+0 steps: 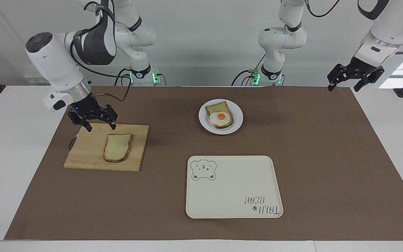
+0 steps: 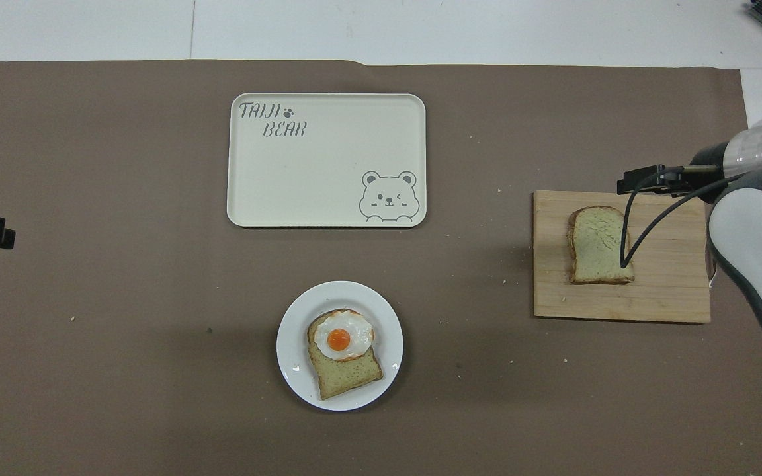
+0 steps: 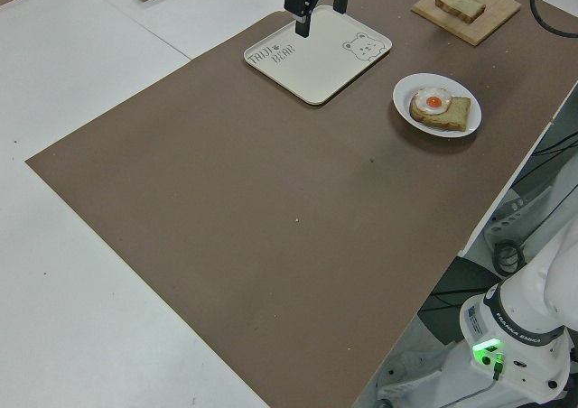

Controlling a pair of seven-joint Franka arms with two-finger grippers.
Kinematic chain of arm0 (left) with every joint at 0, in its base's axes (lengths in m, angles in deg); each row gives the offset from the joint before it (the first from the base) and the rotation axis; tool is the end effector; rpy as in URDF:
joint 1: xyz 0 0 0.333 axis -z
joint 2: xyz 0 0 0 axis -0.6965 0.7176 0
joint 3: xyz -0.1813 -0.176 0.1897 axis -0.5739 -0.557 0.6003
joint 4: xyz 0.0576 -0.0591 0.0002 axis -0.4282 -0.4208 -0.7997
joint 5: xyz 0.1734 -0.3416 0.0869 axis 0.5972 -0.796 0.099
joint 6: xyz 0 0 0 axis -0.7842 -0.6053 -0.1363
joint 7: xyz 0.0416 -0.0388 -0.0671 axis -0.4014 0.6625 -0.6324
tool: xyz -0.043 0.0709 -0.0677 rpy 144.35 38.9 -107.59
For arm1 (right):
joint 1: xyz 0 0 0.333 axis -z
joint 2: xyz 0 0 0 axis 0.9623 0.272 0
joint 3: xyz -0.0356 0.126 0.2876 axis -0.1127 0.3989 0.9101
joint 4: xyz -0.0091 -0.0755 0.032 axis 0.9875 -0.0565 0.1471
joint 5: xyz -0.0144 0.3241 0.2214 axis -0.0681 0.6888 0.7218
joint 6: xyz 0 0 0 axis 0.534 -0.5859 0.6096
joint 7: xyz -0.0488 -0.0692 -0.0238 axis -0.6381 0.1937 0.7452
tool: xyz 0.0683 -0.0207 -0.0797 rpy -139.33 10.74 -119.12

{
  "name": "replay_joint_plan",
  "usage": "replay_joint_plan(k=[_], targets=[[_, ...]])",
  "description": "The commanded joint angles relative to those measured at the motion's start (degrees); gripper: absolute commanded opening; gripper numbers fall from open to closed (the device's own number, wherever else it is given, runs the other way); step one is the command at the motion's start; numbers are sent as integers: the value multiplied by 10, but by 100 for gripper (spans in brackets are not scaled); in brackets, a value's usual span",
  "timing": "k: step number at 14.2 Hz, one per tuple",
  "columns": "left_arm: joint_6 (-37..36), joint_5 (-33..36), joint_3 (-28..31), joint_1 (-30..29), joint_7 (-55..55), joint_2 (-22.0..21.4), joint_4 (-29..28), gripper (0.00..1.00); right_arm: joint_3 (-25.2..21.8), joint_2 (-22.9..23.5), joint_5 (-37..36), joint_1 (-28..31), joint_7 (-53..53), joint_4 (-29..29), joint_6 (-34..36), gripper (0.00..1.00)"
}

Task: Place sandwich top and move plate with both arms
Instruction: 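Reach the right gripper over the bread slice and grasp it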

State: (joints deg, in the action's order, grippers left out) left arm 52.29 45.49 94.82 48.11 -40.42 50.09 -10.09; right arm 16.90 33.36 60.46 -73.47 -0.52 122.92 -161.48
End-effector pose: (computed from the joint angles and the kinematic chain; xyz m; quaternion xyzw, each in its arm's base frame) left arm 0.5314 0.0109 0.6400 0.9991 -0.0394 -0.0142 0.0042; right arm 0.6145 -0.0373 0.4698 -0.9954 0.0169 -0.0552 0.0769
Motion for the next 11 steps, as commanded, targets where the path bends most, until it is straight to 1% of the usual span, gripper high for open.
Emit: replay_joint_plan(k=[1,3,5,7,8,11], targets=[[-8,5,-5,-6,-5,-9,-4,100,3,32,22,13,25,0,-28,100],[-8,5,-5,-6,-5,-9,-4,100,4,45,24,14,49,16,-51,100],[-8,5,-5,-6,-5,-9,-4,100,4,54,27,19,103,37,-84,100],[-8,5,-5,-6,-5,-9,-4,100,3,71,57,27,144,46,-99,100],[-8,5,-5,-6,-5,-9,-4,100,3,79,58,29,164,51,-108,100],[-8,5,-5,-6,-5,-9,-4,100,3,97,61,40,193,66,-133,100]])
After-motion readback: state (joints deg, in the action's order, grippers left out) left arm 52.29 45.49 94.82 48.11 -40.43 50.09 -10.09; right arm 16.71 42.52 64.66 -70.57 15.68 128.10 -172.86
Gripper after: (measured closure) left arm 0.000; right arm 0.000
